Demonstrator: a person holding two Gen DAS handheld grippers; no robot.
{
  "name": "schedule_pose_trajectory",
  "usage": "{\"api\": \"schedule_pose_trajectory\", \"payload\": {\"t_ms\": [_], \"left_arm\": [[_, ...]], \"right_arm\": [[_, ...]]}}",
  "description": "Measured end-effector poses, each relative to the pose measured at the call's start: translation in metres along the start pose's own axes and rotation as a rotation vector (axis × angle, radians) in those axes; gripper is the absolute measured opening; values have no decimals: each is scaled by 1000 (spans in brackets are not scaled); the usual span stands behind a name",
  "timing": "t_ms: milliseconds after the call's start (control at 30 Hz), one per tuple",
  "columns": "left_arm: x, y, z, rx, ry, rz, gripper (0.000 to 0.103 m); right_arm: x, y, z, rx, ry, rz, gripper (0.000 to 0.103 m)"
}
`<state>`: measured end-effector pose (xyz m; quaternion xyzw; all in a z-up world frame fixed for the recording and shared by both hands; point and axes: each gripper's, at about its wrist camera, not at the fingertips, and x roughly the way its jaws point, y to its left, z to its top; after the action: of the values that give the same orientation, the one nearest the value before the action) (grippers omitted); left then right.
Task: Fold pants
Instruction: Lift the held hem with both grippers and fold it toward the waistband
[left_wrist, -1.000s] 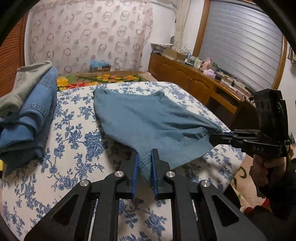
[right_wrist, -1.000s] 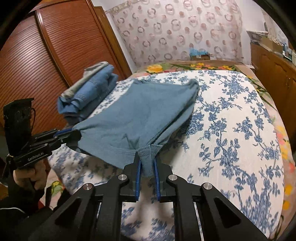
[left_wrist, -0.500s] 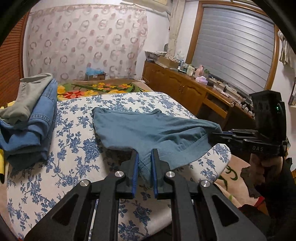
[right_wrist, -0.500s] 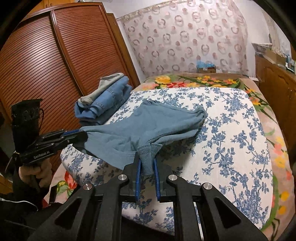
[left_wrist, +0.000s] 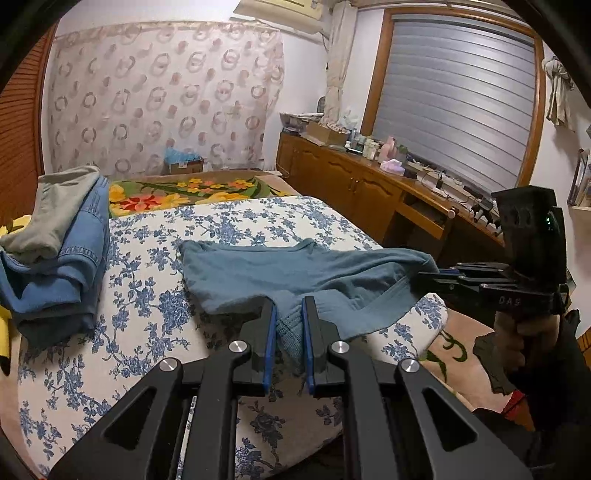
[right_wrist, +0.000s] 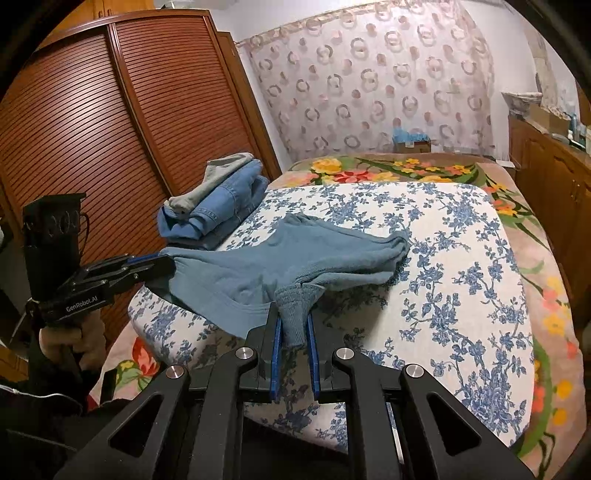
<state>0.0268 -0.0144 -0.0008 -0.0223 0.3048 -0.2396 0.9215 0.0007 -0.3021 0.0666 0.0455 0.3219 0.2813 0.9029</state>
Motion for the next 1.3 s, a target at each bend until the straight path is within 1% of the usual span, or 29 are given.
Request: {"api": "schedule_pose_trajectory", "payload": {"t_ms": [133, 233, 433, 667, 1033, 1300], "left_arm": [[12, 3, 1, 16, 11, 21, 14], [31, 17, 6, 1, 29, 50, 14], [53, 32, 18, -3, 33, 84, 14], [84, 46, 29, -26, 56, 97, 14], [91, 48, 48, -18, 40, 118, 14], [110, 55, 46, -23, 76, 140, 14]], "right_arm": [[9, -3, 5, 17, -11, 9, 12], [23, -5, 13, 27, -30, 5, 12], [58, -16, 26, 52, -34, -34, 12], [85, -26, 35, 84, -38, -85, 12], [105, -35, 44, 95, -39, -97, 12], [122, -46, 43, 106, -14, -111, 12]]}}
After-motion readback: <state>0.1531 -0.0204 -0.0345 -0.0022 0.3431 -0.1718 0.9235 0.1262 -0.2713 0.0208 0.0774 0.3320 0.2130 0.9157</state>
